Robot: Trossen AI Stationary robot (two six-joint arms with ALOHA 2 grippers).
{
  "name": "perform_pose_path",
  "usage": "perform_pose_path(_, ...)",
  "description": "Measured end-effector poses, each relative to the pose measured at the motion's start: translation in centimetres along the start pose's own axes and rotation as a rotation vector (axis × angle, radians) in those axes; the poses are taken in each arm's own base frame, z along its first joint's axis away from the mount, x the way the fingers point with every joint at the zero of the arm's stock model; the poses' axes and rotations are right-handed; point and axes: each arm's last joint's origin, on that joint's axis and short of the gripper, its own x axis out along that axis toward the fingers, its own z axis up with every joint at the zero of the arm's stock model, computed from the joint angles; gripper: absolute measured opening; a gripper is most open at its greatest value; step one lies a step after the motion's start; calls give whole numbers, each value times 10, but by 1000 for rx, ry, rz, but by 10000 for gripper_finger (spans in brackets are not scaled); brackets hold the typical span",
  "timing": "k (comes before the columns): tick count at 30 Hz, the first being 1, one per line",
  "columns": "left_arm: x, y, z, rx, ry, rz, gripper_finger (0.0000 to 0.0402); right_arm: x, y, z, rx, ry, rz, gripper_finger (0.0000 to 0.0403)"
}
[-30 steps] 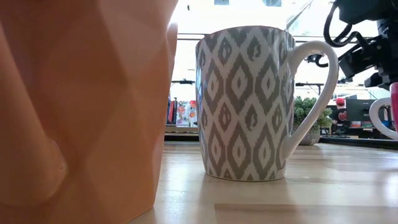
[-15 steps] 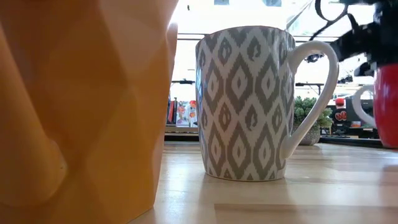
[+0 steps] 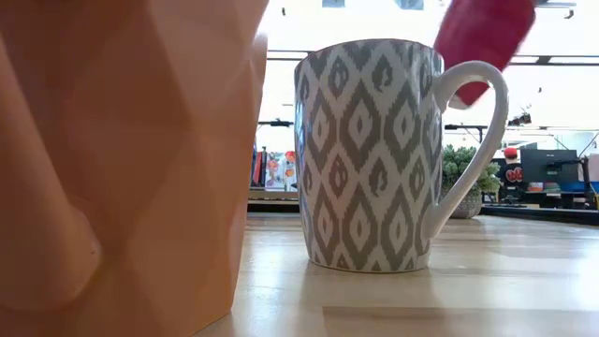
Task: Place coffee mugs
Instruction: Put the red mug on the shelf
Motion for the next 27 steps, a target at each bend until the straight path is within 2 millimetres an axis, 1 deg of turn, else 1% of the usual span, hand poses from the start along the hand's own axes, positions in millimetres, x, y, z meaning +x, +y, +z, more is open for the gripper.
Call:
perform_pose_path(5,-10,1,-2,2,28,-1,101,5,-2,37,-31,0,-16,0)
perform_pose_path(11,-16,0,-3,20,49,-27,101,13,-4,90,-58,-32,-49,0)
perform_pose_path(20,-16,-1,-5,35,66,-84,101,16,-22,163,-43,-114,-69,0)
perform_pose_path(23,-16,-2,-5,36,74,-109,101,24,-31,184,-32,-107,-66,0)
perform_pose_path(27,-16,-2,-7,39,91,-125,101,42,-42,208,-27,-101,-41,0)
